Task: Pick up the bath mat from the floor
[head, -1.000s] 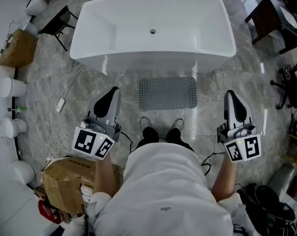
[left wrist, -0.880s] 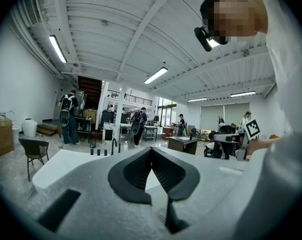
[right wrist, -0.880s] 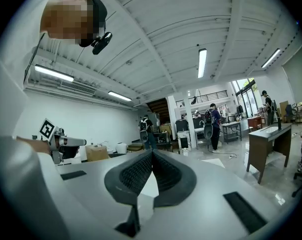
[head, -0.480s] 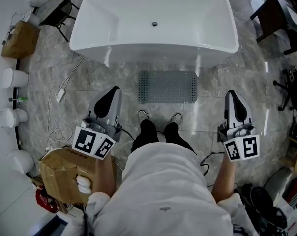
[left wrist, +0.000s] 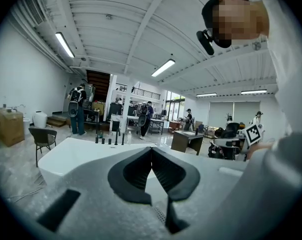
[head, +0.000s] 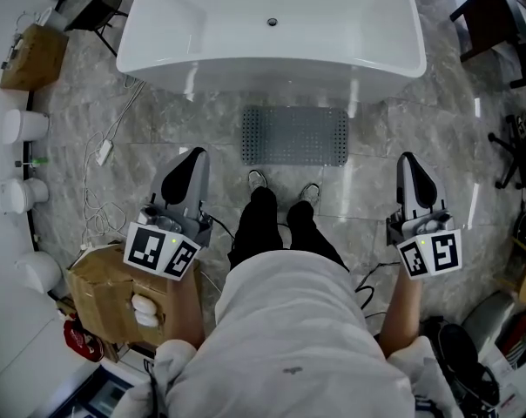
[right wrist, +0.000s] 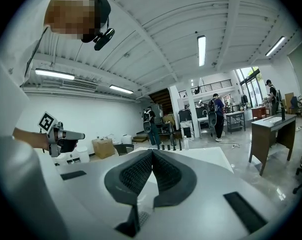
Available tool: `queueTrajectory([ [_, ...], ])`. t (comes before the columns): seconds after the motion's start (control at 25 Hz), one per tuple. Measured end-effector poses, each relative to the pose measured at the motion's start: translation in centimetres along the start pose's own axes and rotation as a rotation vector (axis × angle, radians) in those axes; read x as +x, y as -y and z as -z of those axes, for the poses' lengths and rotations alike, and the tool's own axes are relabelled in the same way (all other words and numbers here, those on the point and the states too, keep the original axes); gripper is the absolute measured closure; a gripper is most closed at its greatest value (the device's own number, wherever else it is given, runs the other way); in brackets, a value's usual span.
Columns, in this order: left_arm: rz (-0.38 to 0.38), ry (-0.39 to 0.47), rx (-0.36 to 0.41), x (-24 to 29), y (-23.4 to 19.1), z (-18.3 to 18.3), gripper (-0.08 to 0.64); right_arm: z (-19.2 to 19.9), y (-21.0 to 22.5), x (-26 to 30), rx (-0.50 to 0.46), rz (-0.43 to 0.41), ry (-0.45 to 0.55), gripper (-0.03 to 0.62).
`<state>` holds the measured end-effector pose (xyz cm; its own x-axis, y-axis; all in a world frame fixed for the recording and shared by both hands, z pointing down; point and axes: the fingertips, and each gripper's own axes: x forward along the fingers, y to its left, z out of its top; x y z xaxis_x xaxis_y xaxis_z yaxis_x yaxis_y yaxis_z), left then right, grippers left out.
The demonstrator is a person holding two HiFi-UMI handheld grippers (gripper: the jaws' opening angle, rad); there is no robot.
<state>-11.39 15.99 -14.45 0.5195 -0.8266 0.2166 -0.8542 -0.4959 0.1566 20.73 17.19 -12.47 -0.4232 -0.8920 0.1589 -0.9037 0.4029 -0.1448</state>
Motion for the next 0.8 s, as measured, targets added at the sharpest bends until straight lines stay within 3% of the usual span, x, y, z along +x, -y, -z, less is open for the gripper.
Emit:
queueTrajectory([
  [0.4,0.034,-0.045,-0.048,1.6,-3.5,1.3,0.548,1.9,1.4,2.4,0.012,0.069,-0.084,0.586],
  [0.6,0.065,-0.046,-0.010,3.2,-5.9,0.9,0.548,1.8,2.1,4.1,-0.011,0.105,-0.117,0.586],
  [0.8,0.094,-0.058,-0.028,4.7,-8.9,1.9,0.548,2.9,2.9,5.6,-0.019,0.178,-0.163,0.585],
])
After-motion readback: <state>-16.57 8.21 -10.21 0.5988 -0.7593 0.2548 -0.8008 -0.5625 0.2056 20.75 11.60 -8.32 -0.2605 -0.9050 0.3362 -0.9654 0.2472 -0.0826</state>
